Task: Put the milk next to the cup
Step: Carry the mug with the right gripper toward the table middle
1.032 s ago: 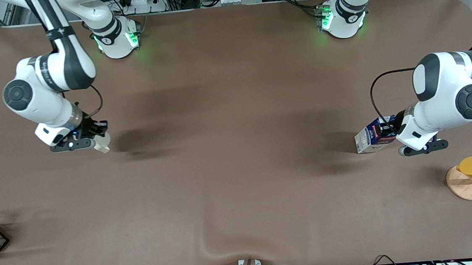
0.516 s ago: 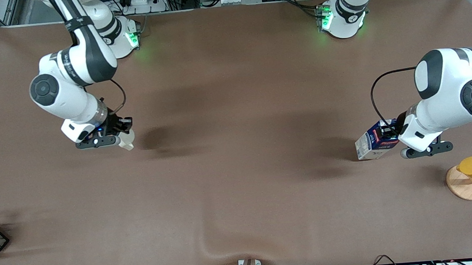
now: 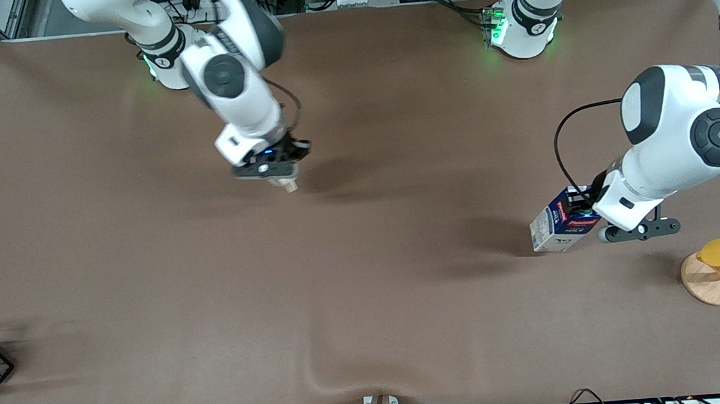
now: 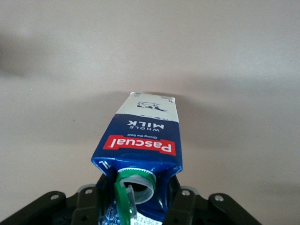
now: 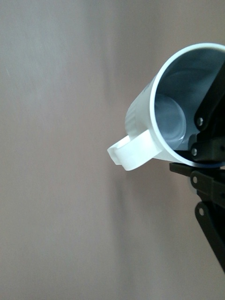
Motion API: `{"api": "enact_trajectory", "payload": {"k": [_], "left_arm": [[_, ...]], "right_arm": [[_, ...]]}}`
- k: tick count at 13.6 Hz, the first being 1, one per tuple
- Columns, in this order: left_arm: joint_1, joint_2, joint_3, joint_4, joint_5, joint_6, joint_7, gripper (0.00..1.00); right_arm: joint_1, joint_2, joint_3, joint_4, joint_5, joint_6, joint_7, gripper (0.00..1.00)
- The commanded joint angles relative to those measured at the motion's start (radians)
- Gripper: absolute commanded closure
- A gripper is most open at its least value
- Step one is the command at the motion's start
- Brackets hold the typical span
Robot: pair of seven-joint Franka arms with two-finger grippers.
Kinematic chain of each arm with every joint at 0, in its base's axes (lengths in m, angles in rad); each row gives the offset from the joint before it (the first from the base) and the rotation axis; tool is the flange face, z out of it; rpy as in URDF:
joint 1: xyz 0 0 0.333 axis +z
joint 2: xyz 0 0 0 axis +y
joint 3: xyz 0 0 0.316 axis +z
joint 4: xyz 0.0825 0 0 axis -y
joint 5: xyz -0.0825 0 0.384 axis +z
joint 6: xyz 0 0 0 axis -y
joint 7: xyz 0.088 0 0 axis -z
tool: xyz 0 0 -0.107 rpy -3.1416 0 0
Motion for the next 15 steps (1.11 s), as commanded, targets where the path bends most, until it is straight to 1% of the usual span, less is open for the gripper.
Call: {"api": "enact_trajectory", "payload": {"k": [1,3,4,6,8,9,11,15], "left_arm": [[-0.001,-0.010,-0.030,0.017,0.020,-0.023,-0.042,0.61],[-0.007,-0.009,-0.034,0.029,0.020,-0.021,-0.048,0.61],[-0.010,-0.006,-0.034,0.037,0.020,-0.021,-0.048,0.60],[-0.010,-0.004,-0.034,0.039,0.022,-0.021,-0.048,0.60],[-0.010,0.004,-0.033,0.054,0.023,-0.021,-0.044,0.60],[-0.010,0.004,-0.033,0.056,0.023,-0.021,-0.044,0.60],[-0.010,0.004,-0.034,0.054,0.022,-0.021,-0.047,0.59],[-0.014,0.007,-0.034,0.056,0.022,-0.012,-0.048,0.59]], "right_arm": [[0.048,0.185,-0.014,0.196,0.012,-0.014,0.086,1.00],[0.096,0.226,-0.016,0.194,0.035,0.015,0.104,1.00],[0.113,0.247,-0.016,0.177,0.037,0.023,0.153,1.00],[0.125,0.252,-0.016,0.172,0.038,0.021,0.217,1.00],[0.139,0.258,-0.014,0.172,0.040,0.029,0.222,1.00],[0.142,0.264,-0.014,0.171,0.046,0.066,0.227,1.00],[0.168,0.287,-0.014,0.171,0.092,0.113,0.254,1.00],[0.174,0.299,-0.016,0.157,0.092,0.144,0.270,1.00]]}}
